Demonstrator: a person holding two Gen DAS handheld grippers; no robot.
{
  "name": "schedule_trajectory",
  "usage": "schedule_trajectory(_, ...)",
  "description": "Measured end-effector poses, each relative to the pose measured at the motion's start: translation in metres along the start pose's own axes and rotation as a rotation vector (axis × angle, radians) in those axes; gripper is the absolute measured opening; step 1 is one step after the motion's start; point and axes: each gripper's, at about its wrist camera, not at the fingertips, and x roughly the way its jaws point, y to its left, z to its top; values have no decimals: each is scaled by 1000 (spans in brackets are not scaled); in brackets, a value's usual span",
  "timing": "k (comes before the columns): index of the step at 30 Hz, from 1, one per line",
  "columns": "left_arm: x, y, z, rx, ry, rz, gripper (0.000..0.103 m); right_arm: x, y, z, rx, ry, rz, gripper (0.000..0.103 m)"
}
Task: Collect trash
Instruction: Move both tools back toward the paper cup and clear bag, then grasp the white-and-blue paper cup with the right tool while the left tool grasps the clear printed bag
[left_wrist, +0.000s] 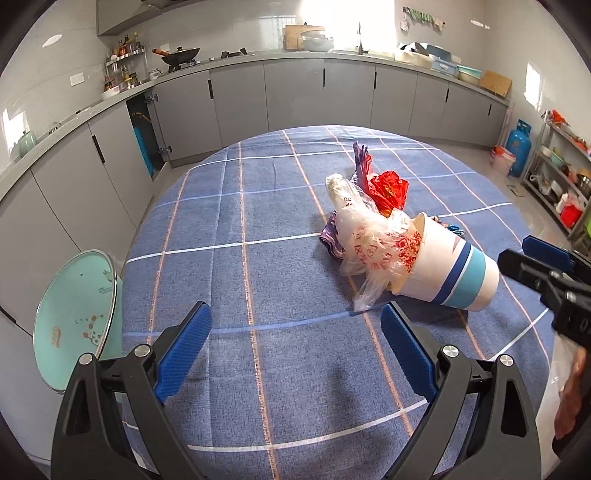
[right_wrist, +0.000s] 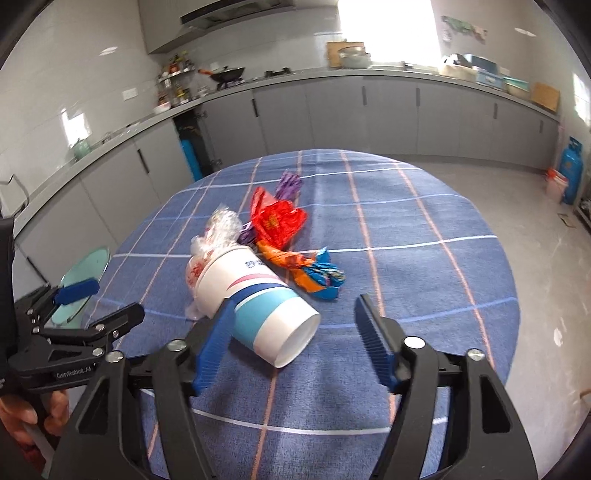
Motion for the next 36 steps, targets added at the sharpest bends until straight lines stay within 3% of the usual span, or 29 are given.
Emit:
schedule_trajectory(10,8,1,3,6,27,16,91,36,4,1,-75,92,89,78)
schedule_trajectory(14,10,-3,3,20,29,14,91,47,12,1,-125,116,84,78)
schedule_trajectory(20,10,4,4,-4,27,14,90,44,21,-7,-202,115,67,59)
schedule_trajectory(27,11,3,11,-30,19,-7,86,3,5,-11,-154,57,95,56)
schedule_trajectory(31,14,-8,20,-36,14,-46,86,-25,-12,-9,-97,-7,49,56)
schedule_trajectory(36,25,-37,37,-28,-7,-69,86,-28,-43,-3,30,-69,-106,57)
